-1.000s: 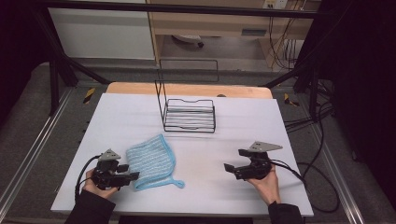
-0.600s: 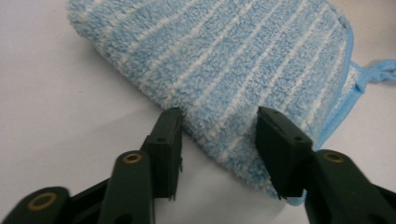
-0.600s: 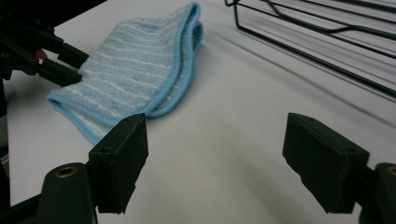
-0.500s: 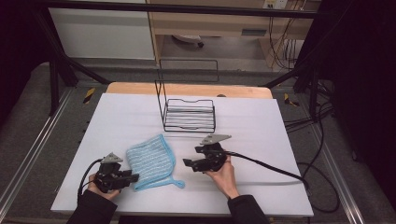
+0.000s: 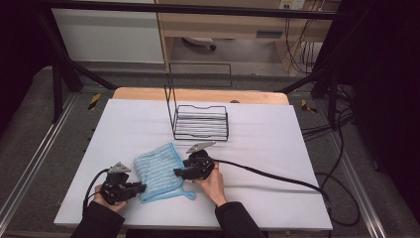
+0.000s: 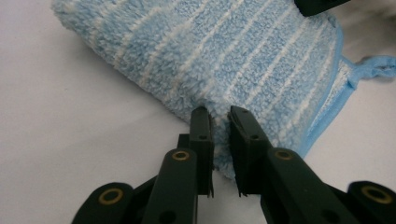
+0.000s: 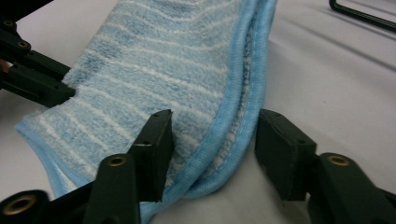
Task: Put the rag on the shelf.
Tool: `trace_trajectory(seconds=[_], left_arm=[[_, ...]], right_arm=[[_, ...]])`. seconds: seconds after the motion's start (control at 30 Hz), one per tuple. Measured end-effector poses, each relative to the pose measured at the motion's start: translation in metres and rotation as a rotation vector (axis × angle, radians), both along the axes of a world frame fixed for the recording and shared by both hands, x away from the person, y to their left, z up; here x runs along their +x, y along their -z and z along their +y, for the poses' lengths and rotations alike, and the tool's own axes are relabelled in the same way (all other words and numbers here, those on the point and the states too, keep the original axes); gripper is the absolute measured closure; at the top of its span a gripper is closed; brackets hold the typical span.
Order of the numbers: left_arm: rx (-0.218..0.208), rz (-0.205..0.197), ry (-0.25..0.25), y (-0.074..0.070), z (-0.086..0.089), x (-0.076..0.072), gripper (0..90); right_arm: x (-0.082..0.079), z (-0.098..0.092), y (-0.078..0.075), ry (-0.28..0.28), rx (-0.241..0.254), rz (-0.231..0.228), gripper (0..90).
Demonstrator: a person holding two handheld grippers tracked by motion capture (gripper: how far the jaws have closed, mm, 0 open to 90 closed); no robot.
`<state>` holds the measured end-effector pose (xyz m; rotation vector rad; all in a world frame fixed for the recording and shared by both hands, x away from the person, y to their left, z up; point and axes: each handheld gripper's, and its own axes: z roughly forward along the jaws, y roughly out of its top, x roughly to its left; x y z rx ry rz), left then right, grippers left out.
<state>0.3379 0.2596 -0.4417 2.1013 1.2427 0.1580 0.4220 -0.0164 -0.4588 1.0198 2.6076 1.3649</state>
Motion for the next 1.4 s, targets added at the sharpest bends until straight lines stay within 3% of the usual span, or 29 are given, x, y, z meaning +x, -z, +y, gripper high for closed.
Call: trace_trajectory(seconds=[0.07,0.23,0.3,0.4,0.6,0.73,1.0,1.1,1.27,1.4], left_arm=[[0.0,-0.002,0.0,0.0,0.0,0.0,80.6],[0.004,-0.008,0.0,0.0,0.0,0.0,81.9],[0.001,-0.009,0.0,0.0,0.0,0.0,82.7],[-0.004,-0.01,0.001,0.0,0.0,0.001,83.8],[-0.008,-0.008,0.006,-0.001,0.001,0.002,85.4],[-0.004,-0.005,0.01,-0.001,0.001,0.002,85.4],[-0.006,0.001,0.012,0.0,0.002,0.002,85.1],[-0.002,-0.001,0.012,0.0,0.002,0.002,85.0],[-0.007,0.003,0.012,0.0,0.002,0.002,84.7],[-0.008,0.004,0.013,0.0,0.002,0.003,84.6]], right_arm=[[-0.001,0.002,0.0,-0.012,0.009,0.015,55.9],[-0.003,0.002,0.0,-0.011,0.015,0.036,65.5],[-0.004,0.002,-0.002,-0.004,0.02,0.057,77.2],[-0.006,0.002,-0.003,0.001,0.034,0.069,82.4],[-0.009,0.002,-0.003,0.024,0.038,0.064,81.5],[-0.01,0.002,-0.003,0.051,0.013,0.021,64.3],[-0.014,0.002,-0.002,0.05,0.005,0.06,56.3],[-0.018,0.002,-0.003,0.059,-0.001,0.092,59.5],[-0.022,0.005,-0.001,0.047,0.038,0.159,67.8],[-0.021,0.005,0.001,0.05,0.043,0.164,76.6]])
